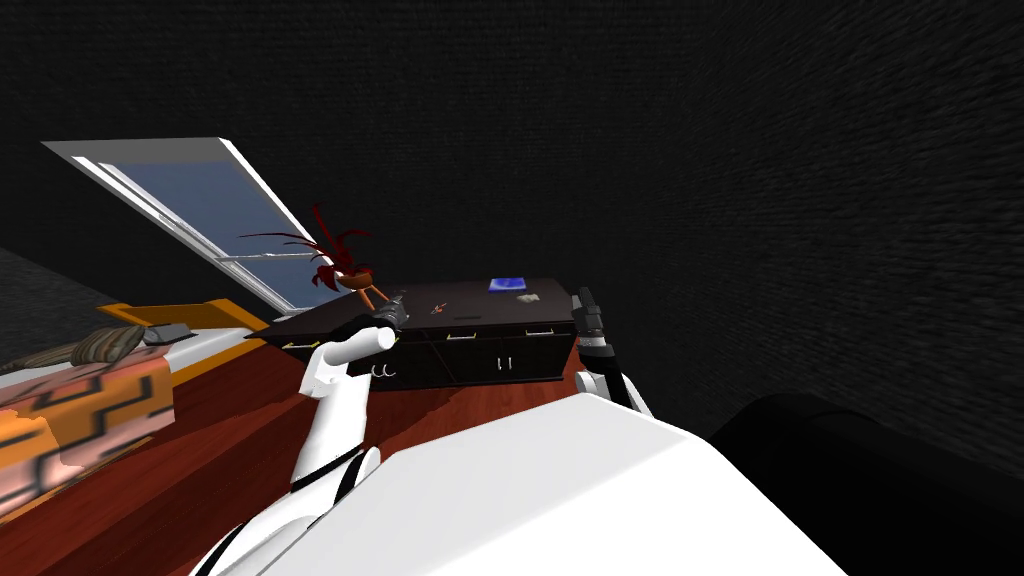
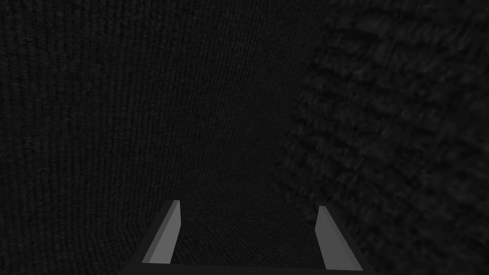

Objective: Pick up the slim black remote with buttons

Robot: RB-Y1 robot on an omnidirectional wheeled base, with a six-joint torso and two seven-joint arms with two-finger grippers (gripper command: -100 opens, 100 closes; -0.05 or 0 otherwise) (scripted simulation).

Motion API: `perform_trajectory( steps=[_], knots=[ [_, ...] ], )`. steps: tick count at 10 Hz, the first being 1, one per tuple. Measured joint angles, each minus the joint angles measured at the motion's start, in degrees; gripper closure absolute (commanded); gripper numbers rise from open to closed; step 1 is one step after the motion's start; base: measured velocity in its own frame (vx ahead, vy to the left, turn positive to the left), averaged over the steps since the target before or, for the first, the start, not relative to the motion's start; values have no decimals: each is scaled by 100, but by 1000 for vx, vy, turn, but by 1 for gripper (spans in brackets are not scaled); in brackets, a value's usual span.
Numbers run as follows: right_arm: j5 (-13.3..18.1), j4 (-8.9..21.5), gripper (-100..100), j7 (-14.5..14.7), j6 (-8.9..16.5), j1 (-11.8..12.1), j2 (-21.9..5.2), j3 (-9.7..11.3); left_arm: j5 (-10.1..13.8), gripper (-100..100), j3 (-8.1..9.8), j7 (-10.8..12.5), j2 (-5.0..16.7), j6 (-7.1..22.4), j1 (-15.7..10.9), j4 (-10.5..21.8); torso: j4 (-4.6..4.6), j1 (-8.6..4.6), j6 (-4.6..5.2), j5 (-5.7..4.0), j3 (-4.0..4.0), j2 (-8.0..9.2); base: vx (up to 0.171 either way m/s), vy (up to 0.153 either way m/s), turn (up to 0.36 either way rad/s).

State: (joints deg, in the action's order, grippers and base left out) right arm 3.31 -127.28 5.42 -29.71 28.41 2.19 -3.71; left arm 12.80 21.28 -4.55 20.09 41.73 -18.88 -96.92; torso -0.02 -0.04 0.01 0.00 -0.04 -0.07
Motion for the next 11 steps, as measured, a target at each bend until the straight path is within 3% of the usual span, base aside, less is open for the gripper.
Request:
perform_trajectory(
  steps=[11],
  knots=[
    [0, 0, 0, 0, 0, 0, 0, 0, 69, -100, -5, -119, 67, 1762, -888, 938, -1, 2, -4, 1, -2, -2, 20, -2, -26]
  ],
)
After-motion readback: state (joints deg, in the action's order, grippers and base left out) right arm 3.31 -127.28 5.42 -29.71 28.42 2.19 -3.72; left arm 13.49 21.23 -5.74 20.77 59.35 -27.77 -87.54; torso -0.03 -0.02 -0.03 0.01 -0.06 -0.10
